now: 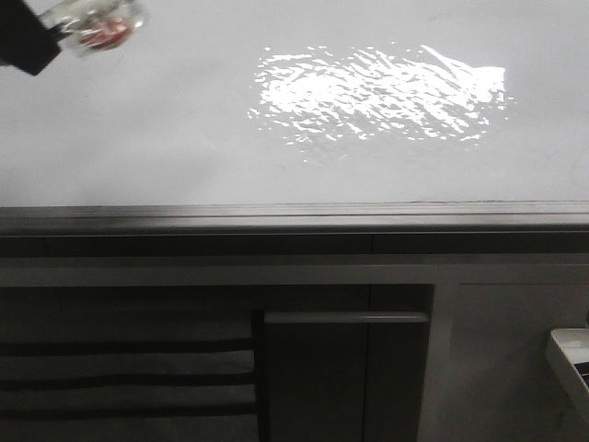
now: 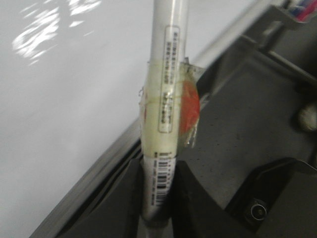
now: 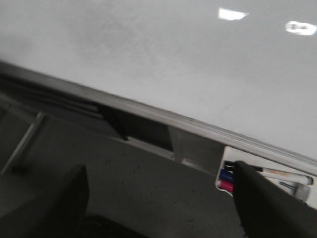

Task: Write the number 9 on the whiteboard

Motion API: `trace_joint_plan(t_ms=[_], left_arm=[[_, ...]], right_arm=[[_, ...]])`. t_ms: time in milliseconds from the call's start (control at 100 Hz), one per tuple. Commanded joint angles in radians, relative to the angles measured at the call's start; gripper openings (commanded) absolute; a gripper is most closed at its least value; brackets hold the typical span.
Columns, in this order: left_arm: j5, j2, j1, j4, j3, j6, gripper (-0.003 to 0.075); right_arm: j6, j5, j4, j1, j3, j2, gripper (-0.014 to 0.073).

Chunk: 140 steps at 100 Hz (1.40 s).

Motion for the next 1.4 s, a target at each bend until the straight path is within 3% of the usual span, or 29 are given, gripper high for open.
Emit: trace_joint_plan(t_ms=[0,230,330,600,950,1230,1330,1390], left_arm=[[-0.004,-0.017,-0.082,-0.103,-0.056,0.144,-0.002],[0.014,0.018,-0.26,-0.095,-0.084,0.246,-0.002],[0.008,0.031,-0.299,-0.095,-0.084,0.276,-0.002],[0.001,0.033,-0.32,-0.097,-0.085,0.283,-0.002],[-0.039,0.033,-0.32,-0.099,-0.085,0.286,-0.002],[-0.048,0.033,-0.32,-0.099,-0.085,0.286,-0.002],[-0.048,0.033,-0.32,-0.099,-0.085,0.286,-0.0015],[-0.048,0.033,-0.32,-0.099,-0.085,0.286,0.0031]], right_arm=[[-0.166,0.013,0.098,0.047,-0.074,0.073,0.0519],[-0.565,0.073,0.364,0.231,-0.124,0.216,0.0518],[-0.655,0.046,0.378,0.298,-0.124,0.247,0.0518],[-0.721,-0.039,0.398,0.42,-0.124,0.29,0.0408],[-0.725,-0.046,0.404,0.429,-0.124,0.292,0.026],[-0.725,-0.031,0.404,0.429,-0.124,0.292,0.0003],[-0.725,-0.031,0.404,0.429,-0.124,0.292,-0.0056],[-0.725,-0.031,0.404,0.429,-0.124,0.292,-0.0063]])
